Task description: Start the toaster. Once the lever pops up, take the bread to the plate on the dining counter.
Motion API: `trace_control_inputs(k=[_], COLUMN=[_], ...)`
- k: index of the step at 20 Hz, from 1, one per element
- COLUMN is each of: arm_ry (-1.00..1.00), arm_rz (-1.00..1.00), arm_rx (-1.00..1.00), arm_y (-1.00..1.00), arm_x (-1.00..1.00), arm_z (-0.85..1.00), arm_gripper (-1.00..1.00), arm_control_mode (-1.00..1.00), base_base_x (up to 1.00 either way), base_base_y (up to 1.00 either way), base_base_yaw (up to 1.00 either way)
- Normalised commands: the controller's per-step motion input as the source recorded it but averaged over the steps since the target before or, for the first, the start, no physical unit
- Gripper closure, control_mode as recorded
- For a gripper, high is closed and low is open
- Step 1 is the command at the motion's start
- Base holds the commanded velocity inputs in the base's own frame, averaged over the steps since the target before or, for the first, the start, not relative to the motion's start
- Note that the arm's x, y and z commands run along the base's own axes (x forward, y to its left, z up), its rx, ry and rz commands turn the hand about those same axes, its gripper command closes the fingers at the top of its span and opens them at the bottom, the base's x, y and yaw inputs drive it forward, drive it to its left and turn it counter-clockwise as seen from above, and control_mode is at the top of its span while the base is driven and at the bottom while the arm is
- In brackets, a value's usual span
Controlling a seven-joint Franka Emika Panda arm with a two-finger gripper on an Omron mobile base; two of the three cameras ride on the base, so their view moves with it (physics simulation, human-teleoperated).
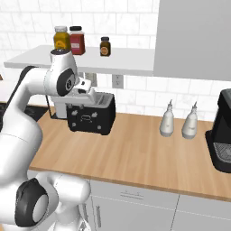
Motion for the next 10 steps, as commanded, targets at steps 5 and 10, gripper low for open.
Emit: trace_control_inputs(k=[5, 10], arm_ry=[-0.01, -0.01], arm_rz=[0.00, 0.02], arm_rx=[0.00, 0.00], arm_y=[0.04, 0.61], arm_x=[-0.19, -0.05], arm_z=[0.00, -0.10], arm_gripper=[-1.00, -1.00], arm_control_mode=[-1.00, -1.00], base_base_x=[0.00, 0.00], base_base_y=[0.00, 0.00], base_base_yaw=[0.00, 0.00])
